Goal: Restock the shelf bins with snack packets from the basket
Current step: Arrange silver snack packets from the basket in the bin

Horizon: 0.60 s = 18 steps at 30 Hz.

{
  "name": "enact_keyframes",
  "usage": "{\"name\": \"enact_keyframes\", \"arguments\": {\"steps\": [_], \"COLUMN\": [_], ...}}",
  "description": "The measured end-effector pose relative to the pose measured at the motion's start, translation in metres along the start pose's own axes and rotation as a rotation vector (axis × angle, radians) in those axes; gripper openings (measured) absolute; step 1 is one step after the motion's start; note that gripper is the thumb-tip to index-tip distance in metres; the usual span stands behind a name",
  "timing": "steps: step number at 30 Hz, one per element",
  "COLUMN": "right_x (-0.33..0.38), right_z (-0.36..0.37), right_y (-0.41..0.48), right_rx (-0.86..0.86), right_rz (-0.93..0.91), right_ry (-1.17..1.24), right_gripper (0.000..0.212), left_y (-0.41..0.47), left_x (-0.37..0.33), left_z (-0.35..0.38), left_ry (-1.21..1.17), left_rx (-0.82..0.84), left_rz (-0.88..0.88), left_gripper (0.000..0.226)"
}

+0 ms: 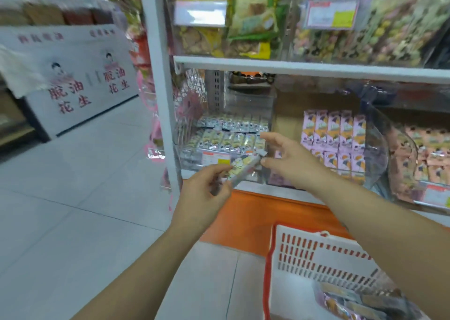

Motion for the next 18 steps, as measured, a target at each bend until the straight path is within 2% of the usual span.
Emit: {"name": "enact_keyframes", "arguments": {"steps": [3, 6, 9, 11, 18], "right_x": [0.001, -0.015, -0.028, -0.03, -0.032], "right_z": [-0.005, -0.004, -0.001, 0.001, 0.001], "right_y": [0.024, 0.044, 0.049, 0.047, 0.048], "right_rx": [-0.033, 0.006, -0.029, -0.049, -0.074], "right_rz": [-0.077, -0.087, -0.113, -0.135, -0.135], "right_ry": [-0.42, -0.677, -0.719, -0.725, -0.696], "right_gripper": [0.062, 0.065, 0.067, 0.07, 0.074], "left_y": [0.028, 0.059, 0.091, 0.108, 0.144], "left_x": [0.017, 0.027, 0.045, 0.064, 0.116], "left_z": [-0.023, -0.039, -0.043, -0.039, -0.008], "left_ry": [0.11, 0.241, 0.39, 0.493, 0.871], "left_rx": [-0.131, -0.216, -0.242, -0.204, 0.12], "left_rz": [-0.1, -0.137, -0.175, -0.2, -0.285], "left_gripper": [0.019, 0.026, 0.027, 0.026, 0.018]}}
Point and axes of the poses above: each hand's wrist, its own y-axis towards the middle knuckle, its own z-axis out of the palm, x = y × z, the point moved 3 cm from there along y, towards the middle knuckle, and after that the axes turned 10 degrees about z, right-handed, at the moved point
